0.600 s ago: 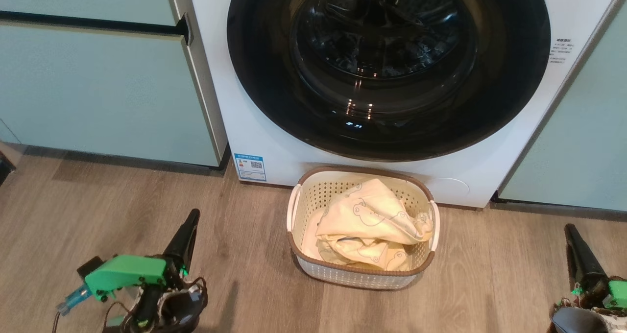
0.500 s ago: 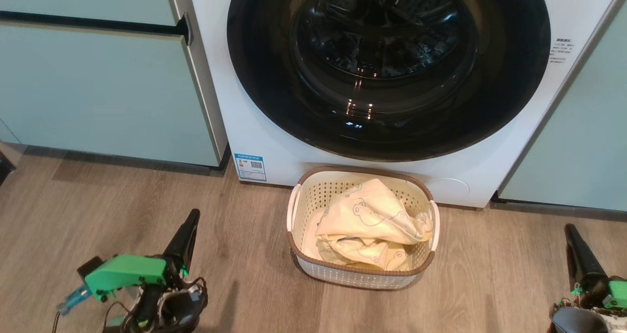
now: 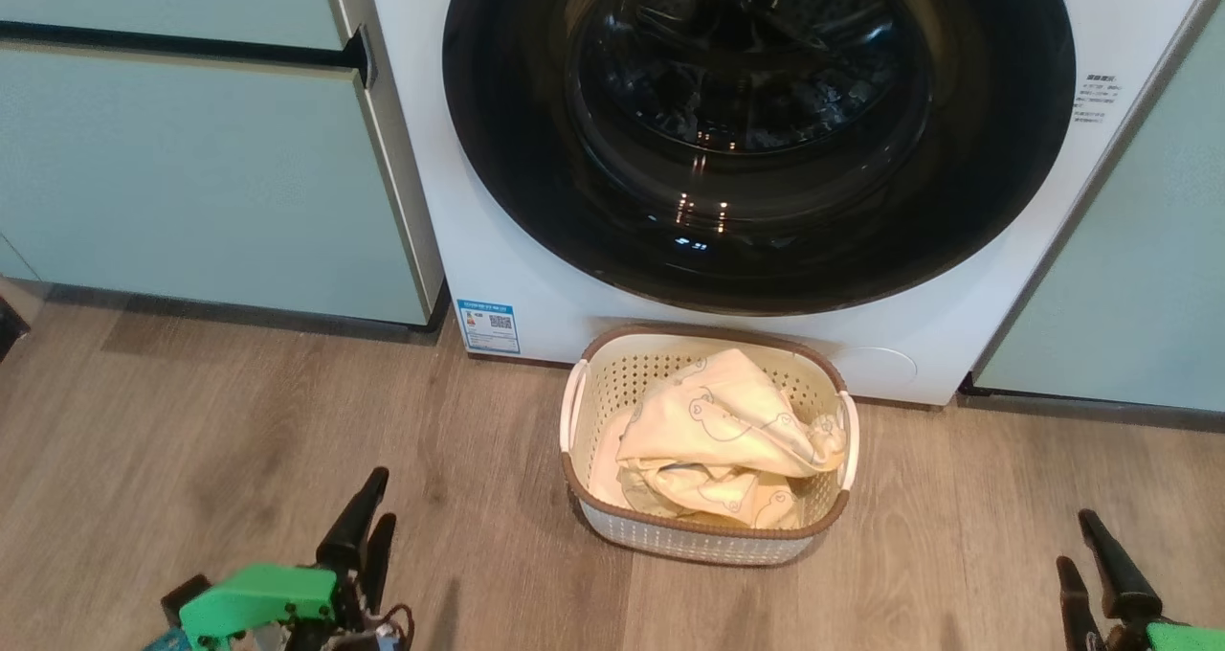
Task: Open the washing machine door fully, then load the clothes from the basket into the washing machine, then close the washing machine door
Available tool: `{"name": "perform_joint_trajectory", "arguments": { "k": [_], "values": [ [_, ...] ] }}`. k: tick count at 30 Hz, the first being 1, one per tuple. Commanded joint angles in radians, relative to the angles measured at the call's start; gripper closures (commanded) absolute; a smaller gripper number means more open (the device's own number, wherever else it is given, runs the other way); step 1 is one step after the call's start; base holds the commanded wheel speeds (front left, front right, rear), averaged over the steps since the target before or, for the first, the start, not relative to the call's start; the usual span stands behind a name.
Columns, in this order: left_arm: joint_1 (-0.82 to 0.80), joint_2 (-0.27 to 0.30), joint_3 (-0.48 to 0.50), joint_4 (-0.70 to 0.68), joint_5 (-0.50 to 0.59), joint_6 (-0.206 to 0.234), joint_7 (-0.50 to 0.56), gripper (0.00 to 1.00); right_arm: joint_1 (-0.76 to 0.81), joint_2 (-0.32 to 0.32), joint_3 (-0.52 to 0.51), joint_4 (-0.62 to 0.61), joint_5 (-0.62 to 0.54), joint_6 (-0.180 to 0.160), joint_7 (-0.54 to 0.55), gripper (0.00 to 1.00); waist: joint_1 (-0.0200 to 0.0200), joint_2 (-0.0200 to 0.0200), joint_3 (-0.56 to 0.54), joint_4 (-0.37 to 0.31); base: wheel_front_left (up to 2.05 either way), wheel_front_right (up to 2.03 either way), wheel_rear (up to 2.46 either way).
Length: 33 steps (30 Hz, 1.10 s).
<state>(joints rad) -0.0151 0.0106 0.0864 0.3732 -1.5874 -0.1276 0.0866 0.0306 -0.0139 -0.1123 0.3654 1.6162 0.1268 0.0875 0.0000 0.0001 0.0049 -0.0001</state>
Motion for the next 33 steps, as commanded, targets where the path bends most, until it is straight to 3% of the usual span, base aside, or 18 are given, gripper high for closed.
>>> {"name": "perform_joint_trajectory", "arguments": {
  "k": [1, 16, 33],
  "values": [
    [-0.054, 0.006, -0.001, -0.035, 0.018, -0.001, -0.01, 0.0, -0.053, -0.007, 0.004, -0.042, -0.013, 0.0, -0.01, 0.0, 0.0, -0.0001, 0.0, 0.0, 0.0, 0.0, 0.0],
    [-0.085, 0.01, 0.0, -0.076, 0.15, -0.002, -0.054, 0.0, -0.074, -0.011, 0.02, -0.094, -0.118, 0.001, -0.055, 0.0, 0.0, -0.0001, 0.003, 0.001, 0.0, 0.0, 0.0],
    [-0.118, 0.015, 0.003, -0.131, 0.386, -0.002, -0.104, 0.0, -0.096, -0.015, 0.046, -0.154, -0.38, 0.001, -0.105, 0.0, 0.0, -0.0001, 0.008, 0.002, 0.0, 0.0, 0.0]
  ]
}}
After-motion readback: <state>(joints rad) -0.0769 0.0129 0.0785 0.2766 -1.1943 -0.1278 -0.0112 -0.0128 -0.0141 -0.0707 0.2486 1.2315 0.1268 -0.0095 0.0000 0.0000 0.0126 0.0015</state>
